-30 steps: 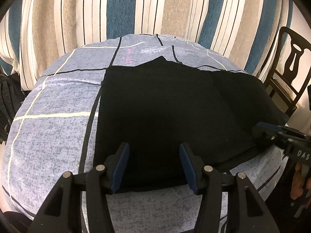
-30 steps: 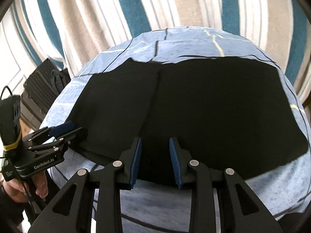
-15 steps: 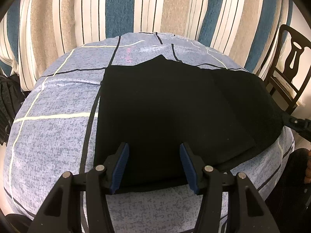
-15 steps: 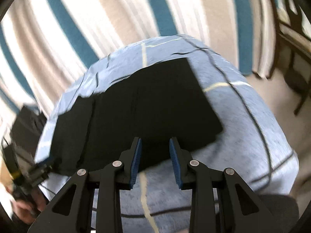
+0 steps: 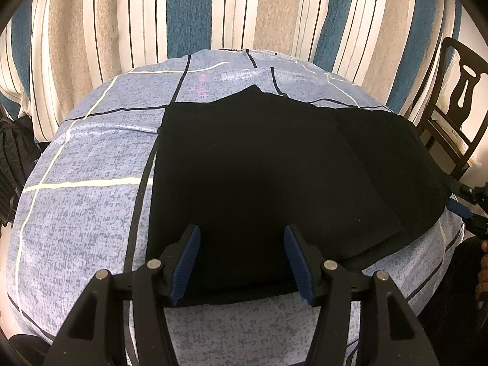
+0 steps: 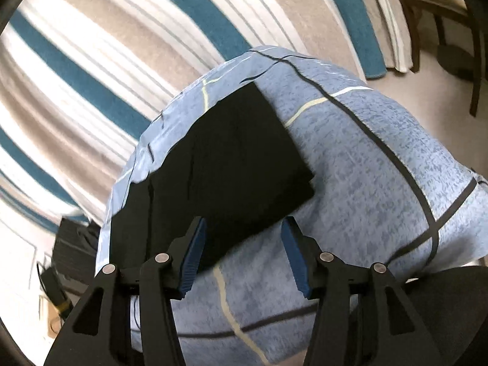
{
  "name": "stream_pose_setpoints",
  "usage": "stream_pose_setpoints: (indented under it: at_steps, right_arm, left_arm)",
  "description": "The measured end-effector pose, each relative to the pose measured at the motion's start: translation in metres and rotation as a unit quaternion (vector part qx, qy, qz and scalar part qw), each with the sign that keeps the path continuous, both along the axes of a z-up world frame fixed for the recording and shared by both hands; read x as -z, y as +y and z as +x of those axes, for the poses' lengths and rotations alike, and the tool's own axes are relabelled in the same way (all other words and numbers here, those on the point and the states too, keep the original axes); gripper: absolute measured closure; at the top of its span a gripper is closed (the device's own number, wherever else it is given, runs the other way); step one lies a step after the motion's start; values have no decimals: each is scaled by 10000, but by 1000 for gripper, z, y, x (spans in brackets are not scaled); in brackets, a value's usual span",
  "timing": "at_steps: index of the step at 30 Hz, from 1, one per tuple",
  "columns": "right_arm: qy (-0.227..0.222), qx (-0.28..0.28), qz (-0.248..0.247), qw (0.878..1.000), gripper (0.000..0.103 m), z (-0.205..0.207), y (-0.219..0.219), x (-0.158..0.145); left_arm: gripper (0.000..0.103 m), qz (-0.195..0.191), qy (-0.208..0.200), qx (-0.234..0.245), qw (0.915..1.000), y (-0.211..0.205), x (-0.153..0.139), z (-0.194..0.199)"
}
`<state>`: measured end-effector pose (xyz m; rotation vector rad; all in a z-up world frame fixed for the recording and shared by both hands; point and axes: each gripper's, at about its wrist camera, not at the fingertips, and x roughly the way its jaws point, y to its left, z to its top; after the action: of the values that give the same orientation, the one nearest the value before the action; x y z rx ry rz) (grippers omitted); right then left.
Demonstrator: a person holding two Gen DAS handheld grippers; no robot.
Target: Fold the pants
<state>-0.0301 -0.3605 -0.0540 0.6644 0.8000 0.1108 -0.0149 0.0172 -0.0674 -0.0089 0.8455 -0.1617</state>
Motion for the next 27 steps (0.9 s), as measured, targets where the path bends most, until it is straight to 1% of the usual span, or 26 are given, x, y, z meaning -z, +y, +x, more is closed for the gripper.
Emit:
stream_pose_setpoints:
  at_steps: [3, 7, 11, 13, 15, 16, 19, 20, 22, 23, 24, 25, 27]
  right_arm:
    - [79, 157, 413, 9990, 50, 2, -10, 7]
    - [-67, 217, 517, 9984, 48, -5, -14, 3]
    - [-481, 333, 786, 9952, 47, -12, -20, -1]
    - [-496, 363, 773, 9951, 46, -11, -21, 3]
    - [-232, 392, 709, 9964, 46, -4, -17, 10]
    - [-186, 408, 706, 9965, 46, -2, -16, 12]
    - [-205, 463, 699, 9963, 44, 1, -16, 9]
    - [-237, 479, 704, 9961, 44, 1, -16, 5]
    - [-545, 524, 703, 9947, 44, -3, -15, -5]
    - [-769, 481, 682, 9935, 44, -5, -14, -13]
    - [-834, 431, 632, 9936, 44, -5, -12, -15]
    - [-787, 390, 509, 9948, 44, -1, -9, -16]
    - [-404, 385, 357, 9978, 43, 11, -8, -6]
  left_arm:
    - [43, 1, 2, 0, 10000, 0, 0, 0]
    - [43, 4, 1, -2, 10000, 0, 0, 0]
    - [42, -16, 3, -5, 10000, 0, 0, 1]
    - [42, -22, -10, -10, 10000, 1, 1, 1]
    - [42, -14, -18, -12, 10000, 1, 1, 1]
    - [42, -15, -17, -15, 10000, 1, 1, 1]
    - [42, -28, -16, -19, 10000, 1, 1, 1]
    - [42, -25, -14, -16, 10000, 1, 1, 1]
    - [42, -29, -11, -4, 10000, 2, 1, 1]
    - [42, -39, -12, -6, 10000, 2, 1, 1]
    - [42, -43, -17, -10, 10000, 2, 1, 2]
    - [41, -35, -24, -15, 10000, 2, 2, 2]
    - [40, -15, -43, -33, 10000, 1, 2, 2]
